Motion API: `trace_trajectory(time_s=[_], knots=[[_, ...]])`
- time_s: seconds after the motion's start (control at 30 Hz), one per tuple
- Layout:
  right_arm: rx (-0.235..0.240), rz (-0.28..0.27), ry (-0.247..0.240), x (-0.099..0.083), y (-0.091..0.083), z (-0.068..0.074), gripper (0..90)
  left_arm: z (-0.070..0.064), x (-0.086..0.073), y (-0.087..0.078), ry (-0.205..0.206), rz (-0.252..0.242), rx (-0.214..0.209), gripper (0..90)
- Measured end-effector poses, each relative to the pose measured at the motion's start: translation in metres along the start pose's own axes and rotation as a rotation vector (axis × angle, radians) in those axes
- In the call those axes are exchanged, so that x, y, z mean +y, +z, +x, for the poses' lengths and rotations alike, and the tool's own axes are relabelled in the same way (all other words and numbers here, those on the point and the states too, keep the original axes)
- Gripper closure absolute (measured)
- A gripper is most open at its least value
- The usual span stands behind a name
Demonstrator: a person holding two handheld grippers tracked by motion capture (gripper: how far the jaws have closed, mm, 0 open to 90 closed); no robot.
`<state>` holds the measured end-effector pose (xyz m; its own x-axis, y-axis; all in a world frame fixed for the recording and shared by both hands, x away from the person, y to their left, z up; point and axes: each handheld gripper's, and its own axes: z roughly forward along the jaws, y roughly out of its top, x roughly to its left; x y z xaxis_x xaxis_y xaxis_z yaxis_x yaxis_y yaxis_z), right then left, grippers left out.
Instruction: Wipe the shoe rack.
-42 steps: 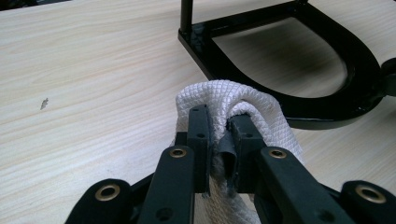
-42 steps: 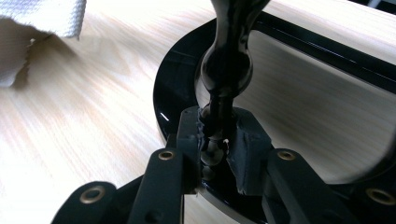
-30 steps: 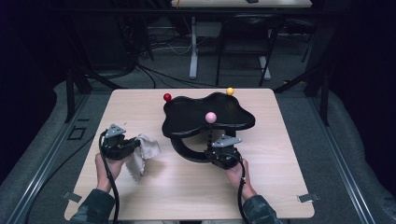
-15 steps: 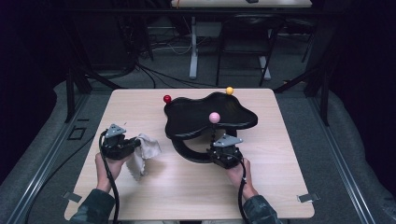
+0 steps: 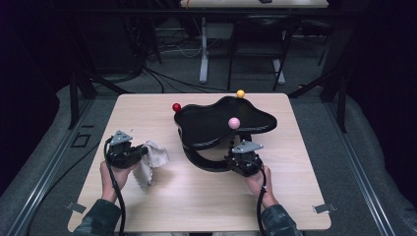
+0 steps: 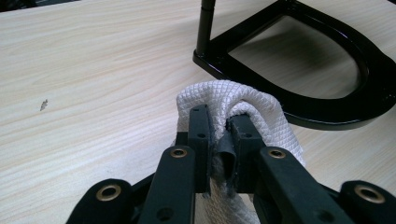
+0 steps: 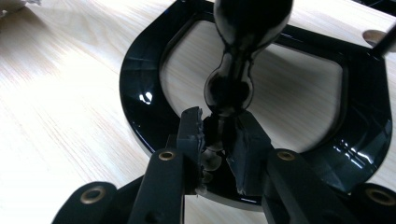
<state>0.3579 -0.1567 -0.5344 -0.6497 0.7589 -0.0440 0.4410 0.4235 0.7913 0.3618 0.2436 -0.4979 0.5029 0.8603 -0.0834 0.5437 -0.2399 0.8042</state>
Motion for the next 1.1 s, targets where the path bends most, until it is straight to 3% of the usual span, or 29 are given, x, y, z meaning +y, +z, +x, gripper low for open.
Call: trace_trajectory(time_s=[0.1, 0.17, 0.23, 0.27, 0.3, 0.4, 0.53, 0.83, 1.1], knots=[[-0.031, 0.011, 0.016, -0.003, -0.005, -0.009, 75.0, 0.001, 0.000, 0.000, -0.002, 0.001, 0.000, 81.5], [-0.010, 0.006, 0.026, -0.005, -0.006, -0.016, 75.0, 0.000, -0.001, 0.000, 0.000, 0.002, -0.001, 81.5], [-0.059, 0.031, 0.024, -0.005, -0.009, -0.020, 74.8, 0.000, 0.000, 0.000, 0.002, 0.002, -0.002, 81.5], [-0.046, 0.034, 0.029, -0.005, -0.010, -0.022, 74.5, 0.000, 0.000, 0.000, 0.002, 0.002, -0.004, 81.6], [-0.062, 0.030, 0.041, -0.005, -0.011, -0.024, 73.6, -0.001, 0.000, 0.001, 0.004, 0.002, -0.002, 81.7], [-0.045, -0.024, 0.075, -0.005, -0.017, -0.027, 70.4, -0.001, 0.000, 0.002, 0.008, 0.004, -0.005, 81.7], [-0.034, -0.043, 0.087, -0.006, -0.017, -0.027, 74.3, -0.003, -0.001, 0.003, 0.007, 0.007, -0.003, 81.7], [-0.049, -0.056, 0.079, -0.006, -0.013, -0.032, 75.2, -0.004, 0.005, 0.013, 0.014, 0.007, -0.002, 82.4], [-0.054, -0.060, 0.053, -0.002, -0.007, -0.030, 74.6, -0.002, 0.024, 0.024, 0.037, 0.000, -0.006, 82.1]])
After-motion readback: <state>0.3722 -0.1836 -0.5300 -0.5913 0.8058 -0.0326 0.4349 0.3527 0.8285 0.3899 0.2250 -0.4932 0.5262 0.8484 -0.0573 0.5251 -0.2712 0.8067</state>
